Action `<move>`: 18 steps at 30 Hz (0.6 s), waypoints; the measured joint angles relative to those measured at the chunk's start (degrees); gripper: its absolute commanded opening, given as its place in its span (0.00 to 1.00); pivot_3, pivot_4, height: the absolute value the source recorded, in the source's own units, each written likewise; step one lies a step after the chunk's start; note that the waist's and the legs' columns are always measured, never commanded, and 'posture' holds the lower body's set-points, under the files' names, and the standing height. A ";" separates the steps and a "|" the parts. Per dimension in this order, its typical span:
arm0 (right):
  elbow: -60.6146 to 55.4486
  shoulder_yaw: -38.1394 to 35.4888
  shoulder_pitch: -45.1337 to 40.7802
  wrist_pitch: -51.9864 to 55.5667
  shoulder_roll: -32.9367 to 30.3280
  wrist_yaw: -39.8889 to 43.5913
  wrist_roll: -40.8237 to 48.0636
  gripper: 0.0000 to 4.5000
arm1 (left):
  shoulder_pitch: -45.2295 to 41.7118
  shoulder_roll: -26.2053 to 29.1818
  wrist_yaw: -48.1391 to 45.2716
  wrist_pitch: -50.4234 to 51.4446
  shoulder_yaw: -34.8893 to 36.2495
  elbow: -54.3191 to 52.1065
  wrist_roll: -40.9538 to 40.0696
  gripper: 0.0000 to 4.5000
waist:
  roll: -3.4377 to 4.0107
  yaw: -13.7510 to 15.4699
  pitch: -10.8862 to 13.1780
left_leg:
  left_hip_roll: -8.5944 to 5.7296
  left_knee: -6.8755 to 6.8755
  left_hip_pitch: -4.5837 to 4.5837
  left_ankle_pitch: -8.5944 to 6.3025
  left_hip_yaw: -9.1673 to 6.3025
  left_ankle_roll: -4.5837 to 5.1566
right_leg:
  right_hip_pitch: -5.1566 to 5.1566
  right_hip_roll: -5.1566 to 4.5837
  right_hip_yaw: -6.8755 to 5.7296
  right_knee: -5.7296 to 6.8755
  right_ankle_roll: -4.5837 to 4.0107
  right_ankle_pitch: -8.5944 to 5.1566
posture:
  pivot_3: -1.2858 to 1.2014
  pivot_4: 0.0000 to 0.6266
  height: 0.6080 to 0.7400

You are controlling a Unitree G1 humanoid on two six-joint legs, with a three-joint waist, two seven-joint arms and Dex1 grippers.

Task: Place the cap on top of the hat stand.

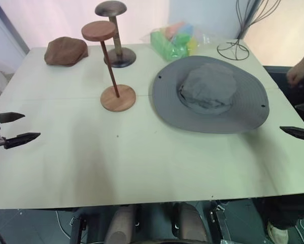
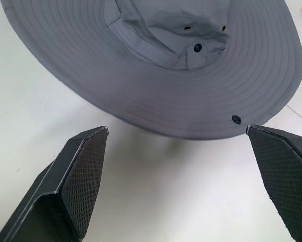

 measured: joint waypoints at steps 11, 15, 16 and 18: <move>0.53 -0.35 -0.13 -0.42 0.03 -1.24 -0.09 1.00 | -4.43 -0.29 0.98 0.67 -1.71 0.03 -0.04 0.99 | 0.00 0.02 0.00 | 0.08 0.01 0.01 0.00 0.13 0.00 | -0.03 0.05 0.07 0.00 -0.04 0.03 | 0.52 0.24 1.00; 0.52 -0.37 -0.16 -0.24 0.04 -2.34 -0.08 1.00 | -7.14 -0.90 0.95 3.27 -2.23 0.00 -0.78 0.99 | -0.01 0.06 0.00 | 0.11 0.03 0.01 0.00 0.13 0.00 | -0.02 0.10 0.07 0.01 -0.04 0.03 | 0.52 0.24 1.00; 0.50 -0.42 -0.17 -0.07 0.04 -2.53 -0.07 1.00 | -7.82 -0.94 0.85 4.06 -2.31 -0.02 -1.12 0.99 | -0.01 0.06 0.00 | 0.11 0.03 0.01 0.00 0.13 0.01 | -0.02 0.10 0.08 0.01 -0.04 0.03 | 0.52 0.24 1.00; -0.37 -0.82 0.16 0.50 0.09 -3.25 -0.07 1.00 | -10.74 -1.30 0.10 7.19 -2.95 -0.48 -2.60 0.99 | -0.01 0.13 0.00 | 0.12 0.05 0.01 0.01 0.14 0.01 | 0.00 0.11 0.08 0.02 -0.04 0.04 | 0.52 0.24 1.00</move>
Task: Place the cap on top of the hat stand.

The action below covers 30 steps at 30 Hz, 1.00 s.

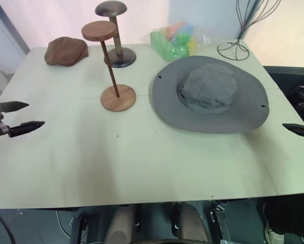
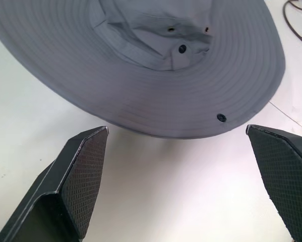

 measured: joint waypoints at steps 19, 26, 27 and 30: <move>-51.99 4.02 24.94 1.62 18.52 -23.64 -23.12 1.00 | -21.26 -4.01 -15.12 16.58 -21.50 -19.56 -9.70 0.99 | -0.32 1.03 -0.05 | 0.43 0.28 0.02 0.03 0.11 -0.07 | -0.01 0.64 0.30 -0.09 -0.31 -0.05 | 0.52 0.24 1.00; -46.23 22.92 14.48 1.79 27.14 -38.45 -40.12 1.00 | -26.61 -7.82 -17.84 14.95 -25.78 -16.25 -6.99 0.99 | -0.63 1.22 -0.02 | 0.43 0.31 -0.07 0.04 0.11 -0.05 | -0.09 0.68 0.34 -0.06 -0.55 0.12 | 0.52 0.24 1.00; -43.67 25.47 12.50 1.62 28.68 -40.18 -42.06 1.00 | -26.80 -8.18 -17.97 14.68 -26.01 -16.10 -6.76 0.99 | -0.71 1.18 -0.02 | 0.43 0.31 -0.07 0.04 0.10 -0.04 | -0.10 0.70 0.34 -0.06 -0.53 0.12 | 0.52 0.24 1.00; -36.74 30.68 7.40 0.74 31.99 -44.75 -46.03 1.00 | -26.99 -9.12 -18.01 14.15 -26.32 -15.91 -6.06 0.99 | -0.77 1.06 0.03 | 0.43 0.30 -0.10 0.05 0.11 -0.04 | -0.13 0.71 0.35 -0.03 -0.34 0.22 | 0.52 0.24 1.00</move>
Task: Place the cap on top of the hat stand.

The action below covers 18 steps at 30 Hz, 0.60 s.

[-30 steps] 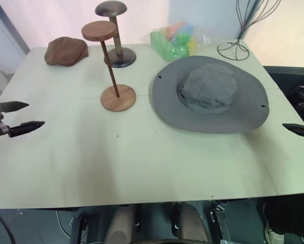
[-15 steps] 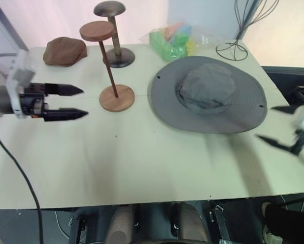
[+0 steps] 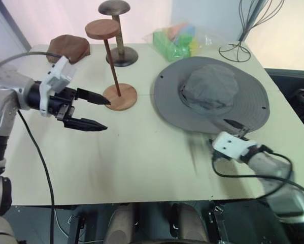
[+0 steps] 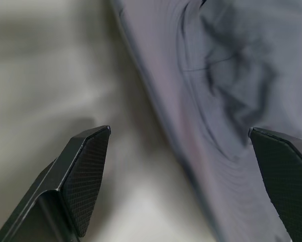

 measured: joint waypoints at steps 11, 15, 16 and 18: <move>15.64 3.69 -8.45 -4.79 3.80 -6.82 -0.24 0.27 | -0.19 -1.05 0.44 -0.12 0.13 0.04 1.12 1.00 | -0.35 0.14 -0.08 | 0.02 0.04 0.10 0.00 -0.04 0.00 | 0.16 0.02 0.00 0.01 0.00 0.01 | 0.52 0.24 1.00; 14.90 1.96 -8.02 -2.46 4.57 -4.82 3.23 0.01 | 0.46 -1.05 0.85 -0.12 0.39 -0.12 1.11 1.00 | -0.35 0.10 -0.07 | 0.02 0.02 0.10 0.00 -0.04 0.00 | 0.15 0.03 0.00 0.01 0.00 0.01 | 0.52 0.24 1.00; 13.35 0.06 -7.90 0.17 6.51 -3.23 6.86 0.01 | 0.71 -1.05 1.22 -0.09 0.58 -0.22 1.09 1.00 | -0.37 0.06 -0.06 | 0.04 0.02 0.10 0.00 -0.06 0.00 | 0.14 0.06 0.00 0.02 0.00 0.01 | 0.52 0.24 1.00; 9.77 -2.25 -7.81 4.78 9.85 -0.91 13.04 0.01 | 1.13 -1.06 1.80 0.01 0.94 -0.56 1.03 1.00 | -0.35 -0.02 -0.04 | 0.05 0.01 0.10 0.01 -0.07 0.00 | 0.12 0.06 -0.01 0.06 0.00 0.01 | 0.52 0.24 1.00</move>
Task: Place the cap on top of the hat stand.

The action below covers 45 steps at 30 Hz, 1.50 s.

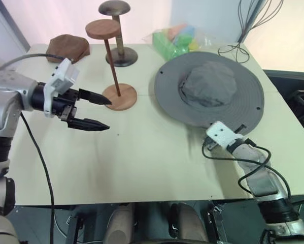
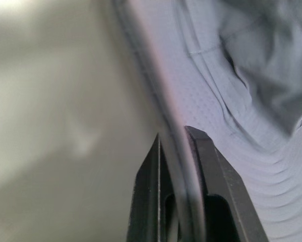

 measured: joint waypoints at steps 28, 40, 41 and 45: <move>35.25 13.66 -70.95 -21.69 7.23 20.80 11.30 0.01 | 29.50 4.84 24.16 13.91 45.29 -12.46 -11.13 1.00 | 0.23 -3.01 0.19 | -0.03 -0.31 -0.04 0.03 0.19 -0.06 | -0.45 -0.02 0.22 0.19 -0.01 0.02 | 0.52 0.24 1.00; 51.74 31.08 -80.11 -63.03 4.45 0.77 -24.61 0.01 | 36.87 3.99 30.48 19.06 58.86 -18.15 -16.25 1.00 | 0.03 -3.00 0.16 | -0.05 -0.38 -0.08 0.21 0.23 -0.42 | -1.04 -0.03 0.65 0.71 -0.05 0.01 | 0.52 0.24 1.00; 52.58 32.66 -80.85 -64.21 3.59 -3.28 -28.89 0.01 | 37.01 3.60 31.00 19.06 58.86 -18.33 -16.33 1.00 | 0.01 -3.03 0.17 | -0.05 -0.38 -0.09 0.24 0.27 -0.47 | -1.09 -0.02 0.72 0.80 -0.06 0.00 | 0.52 0.24 1.00; 53.98 37.52 -81.73 -66.72 2.25 -15.69 -40.40 0.01 | 37.33 3.31 32.37 19.05 58.81 -20.04 -18.09 1.00 | -0.07 -3.27 0.15 | -0.03 -0.48 -0.08 0.34 0.41 -0.64 | -1.23 0.01 0.88 0.89 -0.12 -0.03 | 0.52 0.24 1.00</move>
